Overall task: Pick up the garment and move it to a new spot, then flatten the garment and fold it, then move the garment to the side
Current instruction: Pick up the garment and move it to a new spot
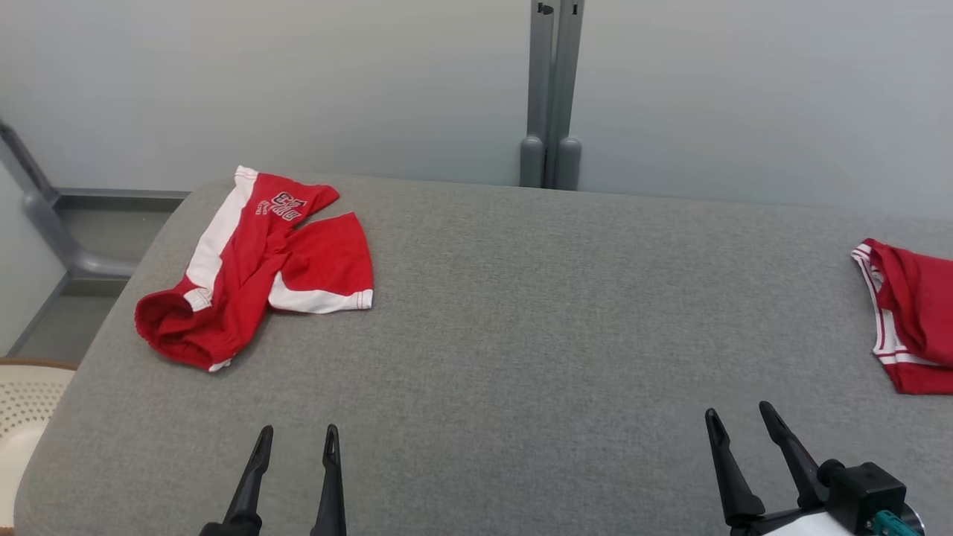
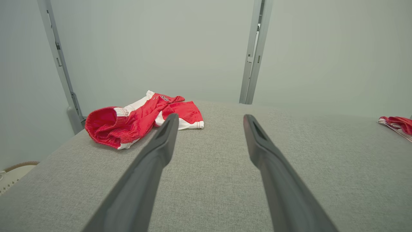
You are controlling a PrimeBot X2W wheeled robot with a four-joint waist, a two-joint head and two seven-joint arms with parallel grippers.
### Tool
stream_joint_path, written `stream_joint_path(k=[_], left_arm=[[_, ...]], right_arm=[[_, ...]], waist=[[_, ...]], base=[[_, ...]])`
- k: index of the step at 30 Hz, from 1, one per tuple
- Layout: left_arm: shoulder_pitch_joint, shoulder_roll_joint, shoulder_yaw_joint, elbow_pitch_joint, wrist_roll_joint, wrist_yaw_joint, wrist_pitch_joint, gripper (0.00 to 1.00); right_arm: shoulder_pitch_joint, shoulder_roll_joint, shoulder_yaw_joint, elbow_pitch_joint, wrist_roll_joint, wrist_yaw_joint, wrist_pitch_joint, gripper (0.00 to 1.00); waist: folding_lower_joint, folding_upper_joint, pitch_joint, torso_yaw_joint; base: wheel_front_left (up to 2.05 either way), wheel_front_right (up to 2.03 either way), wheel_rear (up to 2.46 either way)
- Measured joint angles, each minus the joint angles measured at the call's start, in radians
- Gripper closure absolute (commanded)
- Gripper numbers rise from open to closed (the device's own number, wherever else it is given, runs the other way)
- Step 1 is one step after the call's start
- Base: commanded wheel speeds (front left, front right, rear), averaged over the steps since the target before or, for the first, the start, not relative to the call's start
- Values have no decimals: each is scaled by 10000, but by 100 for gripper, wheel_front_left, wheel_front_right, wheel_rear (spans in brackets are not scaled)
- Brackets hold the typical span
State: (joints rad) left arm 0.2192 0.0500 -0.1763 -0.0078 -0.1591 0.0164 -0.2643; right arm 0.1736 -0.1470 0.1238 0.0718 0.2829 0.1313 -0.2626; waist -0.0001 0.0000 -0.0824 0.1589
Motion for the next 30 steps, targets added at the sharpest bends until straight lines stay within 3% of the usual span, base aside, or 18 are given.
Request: stream_joint_path(k=[19, 30], left_arm=[[-1, 0, 360, -151, 374, 8, 2, 0], [-22, 2, 487, -324, 291, 194, 2, 0]], right_arm=[[-143, 174, 332, 6, 56, 0, 0, 0], [-503, 61, 608, 111, 94, 0, 0, 0]], waist=[[0, 0, 97, 2582], [0, 0, 361, 3170]], base=[[0, 0, 0], [0, 0, 0]])
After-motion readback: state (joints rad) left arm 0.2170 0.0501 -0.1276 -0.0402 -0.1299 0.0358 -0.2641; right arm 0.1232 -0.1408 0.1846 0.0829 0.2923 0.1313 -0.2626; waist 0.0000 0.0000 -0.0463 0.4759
